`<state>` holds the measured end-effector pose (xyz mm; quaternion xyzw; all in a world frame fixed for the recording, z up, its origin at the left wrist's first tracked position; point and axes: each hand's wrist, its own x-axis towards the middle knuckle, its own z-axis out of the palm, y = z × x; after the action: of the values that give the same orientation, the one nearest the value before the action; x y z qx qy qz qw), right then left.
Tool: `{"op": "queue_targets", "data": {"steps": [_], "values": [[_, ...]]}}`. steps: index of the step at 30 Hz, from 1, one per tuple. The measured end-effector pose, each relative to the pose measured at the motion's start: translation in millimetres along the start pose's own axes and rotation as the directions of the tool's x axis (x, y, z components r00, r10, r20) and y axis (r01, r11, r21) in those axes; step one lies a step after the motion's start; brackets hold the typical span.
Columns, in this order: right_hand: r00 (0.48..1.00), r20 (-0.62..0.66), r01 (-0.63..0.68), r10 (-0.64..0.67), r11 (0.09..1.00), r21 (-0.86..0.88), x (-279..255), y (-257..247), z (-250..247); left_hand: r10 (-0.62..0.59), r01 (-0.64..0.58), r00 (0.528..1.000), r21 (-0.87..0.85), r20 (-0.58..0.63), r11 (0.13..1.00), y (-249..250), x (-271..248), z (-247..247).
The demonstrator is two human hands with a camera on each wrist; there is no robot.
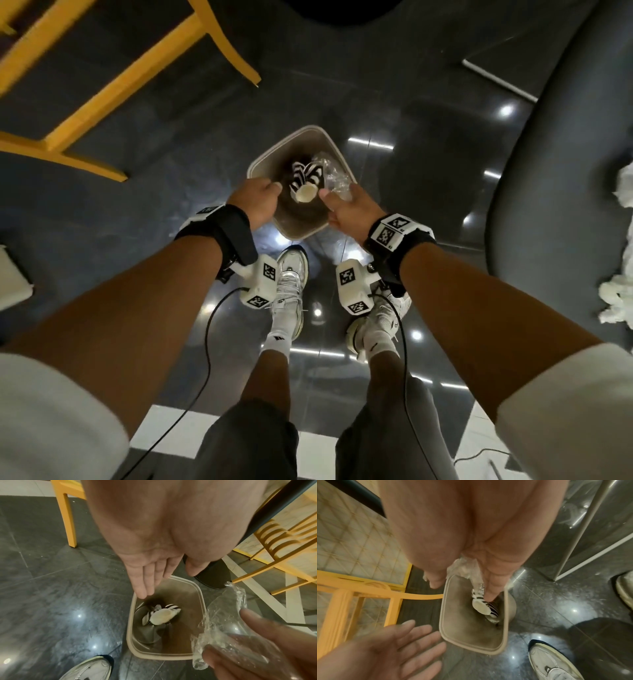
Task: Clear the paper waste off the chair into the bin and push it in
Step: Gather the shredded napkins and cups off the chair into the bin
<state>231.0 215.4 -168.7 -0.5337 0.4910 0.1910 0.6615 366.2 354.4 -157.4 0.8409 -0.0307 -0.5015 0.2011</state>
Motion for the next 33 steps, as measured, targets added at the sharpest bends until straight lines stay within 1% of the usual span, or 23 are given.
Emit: {"op": "queue_targets", "data": {"steps": [3,6,8,9,13,15,16,20,21,24,27,30,33], "values": [[0.997,0.066,-0.043,0.047,0.997,-0.061,-7.1,6.0,-9.1,0.019,-0.018,0.999,0.054,-0.028,0.998,7.8,-16.8,-4.2],[0.994,0.049,-0.089,0.095,0.990,-0.106,6.7,20.5,-15.0,0.045,-0.041,0.997,0.084,-0.056,0.996,17.3,-29.7,-4.7],[0.999,0.030,-0.039,0.046,0.981,-0.191,25.8,30.7,-12.4,0.044,-0.040,0.997,0.081,-0.059,0.996,21.4,-32.3,-4.0],[1.000,0.026,-0.011,0.017,0.973,-0.232,17.1,20.0,-6.3,0.042,-0.038,0.997,0.075,-0.059,0.996,21.5,-31.7,-3.9],[0.996,0.054,0.088,-0.076,0.956,-0.280,15.5,8.8,12.5,0.047,-0.039,0.994,0.081,-0.096,0.996,16.1,-26.2,-2.0],[0.994,0.065,0.106,-0.092,0.959,-0.261,19.3,10.2,15.6,0.049,-0.039,0.994,0.102,-0.099,0.994,15.0,-26.8,0.8],[0.995,0.064,0.092,-0.079,0.966,-0.242,21.0,13.1,17.3,0.049,-0.038,0.994,0.103,-0.101,0.994,14.5,-27.1,3.2],[0.995,0.048,0.098,-0.088,0.958,-0.270,16.1,24.3,9.1,0.068,-0.059,0.990,0.076,-0.127,0.995,20.3,-26.2,16.8],[0.995,0.048,0.101,-0.091,0.957,-0.273,11.2,26.0,2.8,0.067,-0.056,0.990,0.090,-0.127,0.994,21.7,-27.6,20.5],[0.999,0.018,0.054,-0.051,0.965,-0.255,-11.9,26.4,-24.4,0.101,-0.090,0.990,0.112,-0.100,0.990,33.5,-39.1,33.7],[0.998,-0.039,0.030,-0.040,0.973,-0.228,-44.0,23.5,-69.4,0.137,-0.130,0.990,0.131,-0.041,0.983,59.9,-57.6,54.0],[0.989,-0.143,0.026,-0.048,0.988,-0.153,-77.6,28.7,-132.6,0.245,-0.246,0.969,0.219,0.031,0.944,101.7,-81.3,85.4],[0.960,-0.254,0.079,-0.120,0.983,-0.166,-133.0,25.1,-202.6,0.355,-0.388,0.921,0.322,0.157,0.864,155.7,-115.6,123.6]]}}
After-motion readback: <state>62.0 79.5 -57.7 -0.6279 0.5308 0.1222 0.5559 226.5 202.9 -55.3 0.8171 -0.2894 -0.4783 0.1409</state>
